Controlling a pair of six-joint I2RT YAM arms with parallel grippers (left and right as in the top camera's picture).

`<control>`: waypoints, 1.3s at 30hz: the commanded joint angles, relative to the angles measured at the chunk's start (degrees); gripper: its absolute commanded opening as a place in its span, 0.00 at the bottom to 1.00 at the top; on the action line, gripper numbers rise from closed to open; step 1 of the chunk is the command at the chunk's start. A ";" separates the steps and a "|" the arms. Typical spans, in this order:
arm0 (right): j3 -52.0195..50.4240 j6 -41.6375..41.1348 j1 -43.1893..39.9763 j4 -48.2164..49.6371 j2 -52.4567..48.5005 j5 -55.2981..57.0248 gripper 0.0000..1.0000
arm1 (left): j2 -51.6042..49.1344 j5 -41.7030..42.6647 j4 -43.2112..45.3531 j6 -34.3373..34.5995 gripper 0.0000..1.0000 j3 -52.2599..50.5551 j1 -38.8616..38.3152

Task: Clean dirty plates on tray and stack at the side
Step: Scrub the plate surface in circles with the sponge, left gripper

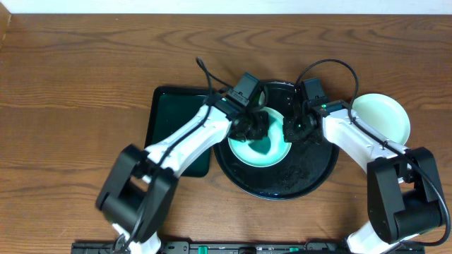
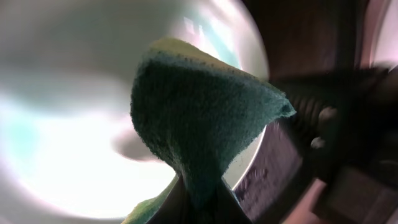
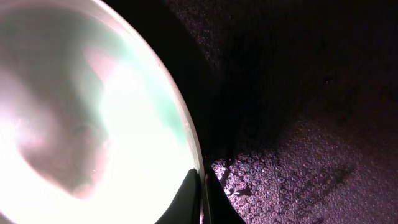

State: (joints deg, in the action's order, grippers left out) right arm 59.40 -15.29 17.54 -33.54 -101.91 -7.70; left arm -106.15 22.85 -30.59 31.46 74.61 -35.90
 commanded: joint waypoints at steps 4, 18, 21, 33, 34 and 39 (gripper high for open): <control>-0.28 0.79 1.31 0.17 0.28 -1.57 0.01 | 0.42 -14.78 2.16 -8.92 0.07 1.75 0.09; -0.28 0.79 1.31 0.20 0.26 -1.57 0.01 | -5.25 -24.79 2.75 -14.08 0.07 1.64 0.46; -0.28 0.79 1.31 0.17 0.26 -1.55 0.01 | -5.25 -22.51 2.19 -14.05 0.08 1.29 0.46; -0.28 0.76 1.31 0.20 0.26 -1.57 0.01 | -4.79 -18.67 -6.80 -9.84 0.07 -2.64 0.28; -0.28 0.74 1.31 0.24 0.26 -1.57 0.01 | -4.66 -17.59 -7.69 -9.44 0.07 -2.64 0.15; -0.28 0.72 1.31 0.37 0.26 -1.57 0.01 | -3.74 -7.34 -7.23 -6.97 0.07 -2.60 -0.72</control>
State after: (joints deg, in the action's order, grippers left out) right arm 59.40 -14.98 18.33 -33.36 -101.91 -9.15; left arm -110.67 8.21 -36.84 21.58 73.76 -35.92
